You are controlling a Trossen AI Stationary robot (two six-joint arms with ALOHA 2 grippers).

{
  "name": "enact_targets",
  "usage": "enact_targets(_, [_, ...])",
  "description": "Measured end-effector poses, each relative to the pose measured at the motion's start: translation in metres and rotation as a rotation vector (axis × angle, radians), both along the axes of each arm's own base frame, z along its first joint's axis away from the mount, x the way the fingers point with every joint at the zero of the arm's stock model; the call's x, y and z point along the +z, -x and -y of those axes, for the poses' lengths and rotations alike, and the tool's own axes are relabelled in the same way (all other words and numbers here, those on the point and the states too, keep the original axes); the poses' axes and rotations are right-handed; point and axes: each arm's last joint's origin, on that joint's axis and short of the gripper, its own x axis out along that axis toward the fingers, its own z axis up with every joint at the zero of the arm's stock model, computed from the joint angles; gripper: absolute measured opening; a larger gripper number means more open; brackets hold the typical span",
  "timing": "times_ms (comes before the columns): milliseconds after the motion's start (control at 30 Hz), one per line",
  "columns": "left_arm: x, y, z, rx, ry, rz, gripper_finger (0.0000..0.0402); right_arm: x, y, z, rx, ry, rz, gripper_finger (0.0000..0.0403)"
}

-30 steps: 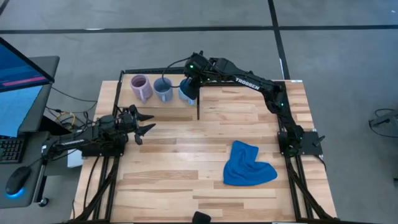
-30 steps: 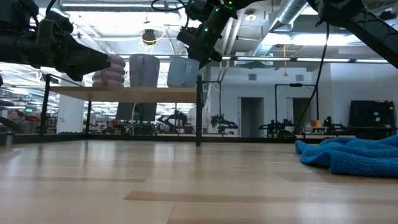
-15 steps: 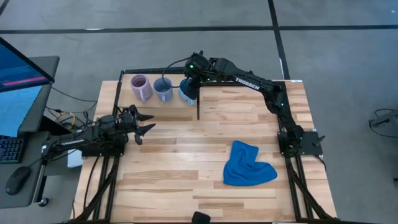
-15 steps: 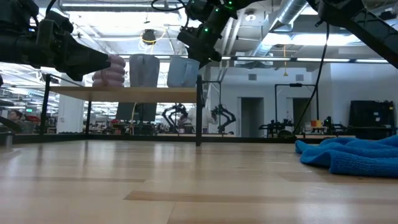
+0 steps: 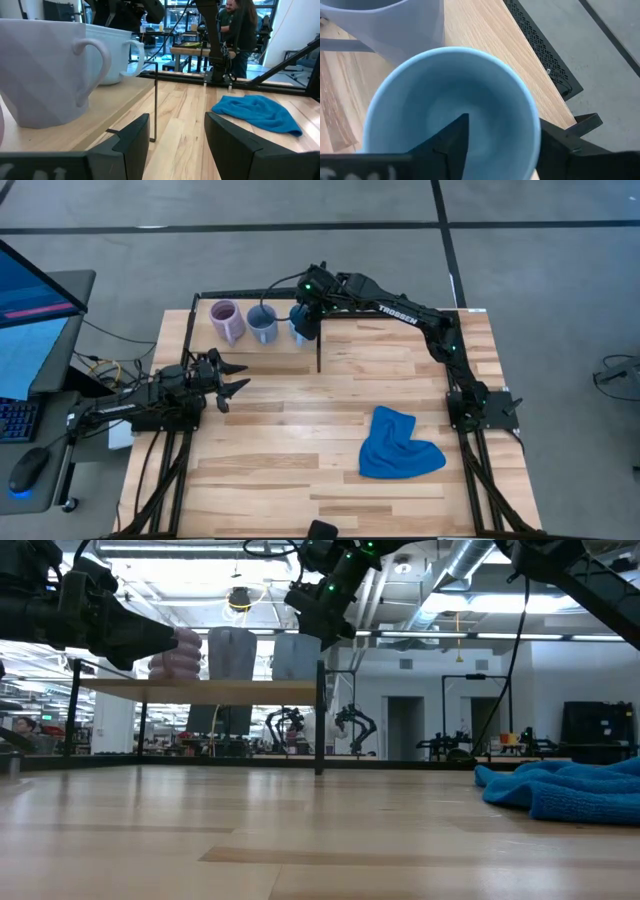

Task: Stack small to large cups/mugs on shelf
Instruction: Put the blue cup on the shelf

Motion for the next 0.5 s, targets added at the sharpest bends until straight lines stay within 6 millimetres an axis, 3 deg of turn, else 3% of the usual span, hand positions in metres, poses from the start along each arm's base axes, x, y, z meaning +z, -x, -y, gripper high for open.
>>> enact_targets(167, [0.0000,0.0000,0.0000,0.000,0.005,0.002,0.0180,0.0000,0.0000,0.0000,0.002,0.001,0.000,0.0230])
enact_targets(500, [0.0000,0.0000,0.0000,0.000,0.005,0.002,0.0180,0.0016,-0.0023,-0.0004,0.012,0.016,0.021,0.0221])
